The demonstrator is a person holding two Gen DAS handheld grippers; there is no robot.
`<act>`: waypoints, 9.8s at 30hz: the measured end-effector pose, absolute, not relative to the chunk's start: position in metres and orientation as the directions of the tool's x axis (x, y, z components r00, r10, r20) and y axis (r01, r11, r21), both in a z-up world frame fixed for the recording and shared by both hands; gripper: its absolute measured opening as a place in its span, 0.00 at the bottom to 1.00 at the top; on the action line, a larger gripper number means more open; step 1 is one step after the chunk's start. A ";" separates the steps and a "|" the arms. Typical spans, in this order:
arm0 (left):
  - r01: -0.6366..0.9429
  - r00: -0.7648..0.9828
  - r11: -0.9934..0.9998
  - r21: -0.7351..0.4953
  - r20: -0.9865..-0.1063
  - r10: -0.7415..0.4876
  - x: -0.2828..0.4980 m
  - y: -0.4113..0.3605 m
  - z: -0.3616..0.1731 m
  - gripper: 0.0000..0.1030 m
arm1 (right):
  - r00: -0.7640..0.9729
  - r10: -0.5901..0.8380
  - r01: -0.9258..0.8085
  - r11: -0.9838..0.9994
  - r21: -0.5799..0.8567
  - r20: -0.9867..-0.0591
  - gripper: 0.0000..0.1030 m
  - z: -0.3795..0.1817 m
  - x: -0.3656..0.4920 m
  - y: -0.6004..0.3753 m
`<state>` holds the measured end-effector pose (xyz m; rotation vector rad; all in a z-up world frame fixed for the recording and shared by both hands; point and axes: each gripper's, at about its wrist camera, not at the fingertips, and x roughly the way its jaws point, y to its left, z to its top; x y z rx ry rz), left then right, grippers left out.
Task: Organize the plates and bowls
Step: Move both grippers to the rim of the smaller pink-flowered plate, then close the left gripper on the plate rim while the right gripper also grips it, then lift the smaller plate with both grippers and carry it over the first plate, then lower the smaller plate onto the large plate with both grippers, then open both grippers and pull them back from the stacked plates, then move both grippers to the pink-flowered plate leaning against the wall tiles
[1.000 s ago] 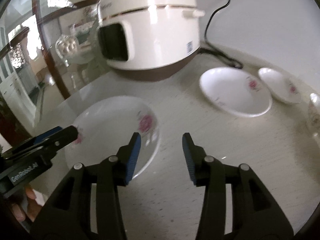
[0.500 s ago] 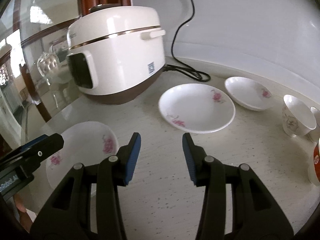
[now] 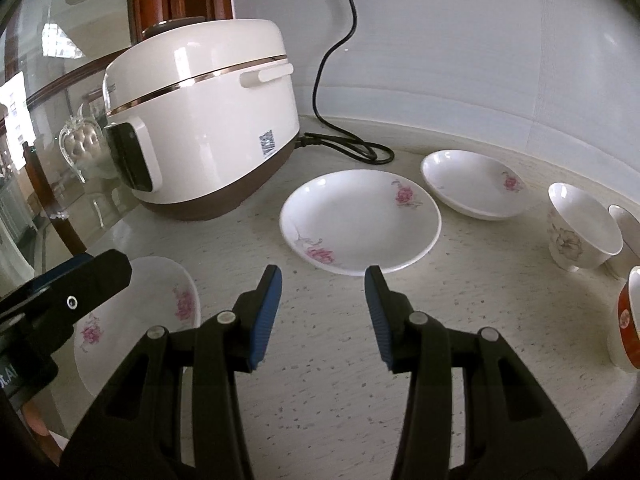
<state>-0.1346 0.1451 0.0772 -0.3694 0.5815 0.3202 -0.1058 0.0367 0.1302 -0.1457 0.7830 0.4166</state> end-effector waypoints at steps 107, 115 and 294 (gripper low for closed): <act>-0.284 0.720 0.941 -0.183 -0.689 0.083 0.002 0.102 0.029 0.22 | 0.559 0.366 -0.206 0.931 0.303 -0.744 0.15 0.106 -0.010 -0.067; -0.310 0.733 0.937 -0.159 -0.667 0.130 -0.012 0.105 0.045 0.22 | 0.565 0.406 -0.262 0.914 0.310 -0.718 0.15 0.115 -0.018 -0.056; -0.277 0.722 0.808 -0.519 -0.668 -0.181 0.103 0.095 0.041 0.60 | 0.425 0.061 -0.214 0.976 -0.035 -0.903 0.68 0.148 0.138 -0.100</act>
